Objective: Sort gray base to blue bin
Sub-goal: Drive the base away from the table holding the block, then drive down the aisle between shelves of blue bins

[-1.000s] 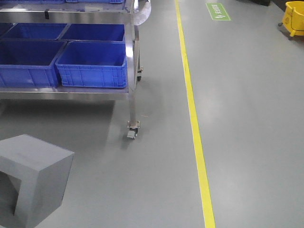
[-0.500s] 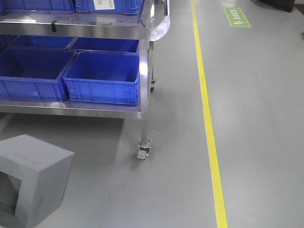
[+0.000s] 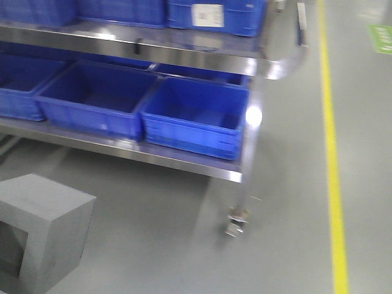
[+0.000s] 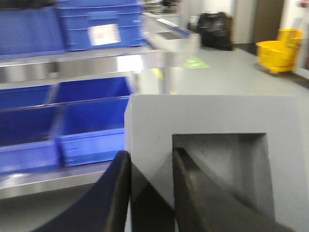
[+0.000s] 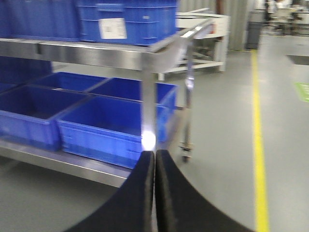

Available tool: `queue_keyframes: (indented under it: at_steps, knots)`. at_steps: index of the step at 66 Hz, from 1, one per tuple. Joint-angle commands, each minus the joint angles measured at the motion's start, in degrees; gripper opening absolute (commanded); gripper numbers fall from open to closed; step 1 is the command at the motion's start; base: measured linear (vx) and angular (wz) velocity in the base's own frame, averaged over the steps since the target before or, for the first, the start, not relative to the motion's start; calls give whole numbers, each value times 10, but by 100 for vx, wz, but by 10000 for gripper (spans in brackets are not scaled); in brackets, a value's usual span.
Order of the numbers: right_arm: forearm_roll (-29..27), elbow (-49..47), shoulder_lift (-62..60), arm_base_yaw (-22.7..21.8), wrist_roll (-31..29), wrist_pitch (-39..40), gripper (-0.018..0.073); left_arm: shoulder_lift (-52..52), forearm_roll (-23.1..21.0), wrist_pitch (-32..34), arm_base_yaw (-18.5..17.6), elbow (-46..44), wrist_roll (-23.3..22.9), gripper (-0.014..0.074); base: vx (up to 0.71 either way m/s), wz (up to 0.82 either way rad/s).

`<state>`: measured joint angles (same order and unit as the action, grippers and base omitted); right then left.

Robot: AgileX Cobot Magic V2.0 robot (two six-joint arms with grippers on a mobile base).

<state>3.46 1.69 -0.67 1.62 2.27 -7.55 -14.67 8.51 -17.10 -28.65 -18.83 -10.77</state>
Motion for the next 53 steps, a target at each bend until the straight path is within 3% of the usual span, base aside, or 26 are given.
queue_keyframes:
  at_steps: [1, 53]
  knots:
    - [4, 9, -7, -2, -4, 42, -9, -4, -2, 64, -1, -17, -2, -6, 30, 78]
    - [4, 9, -7, -2, -4, 42, -9, -4, -2, 64, -1, -17, -2, -6, 24, 81]
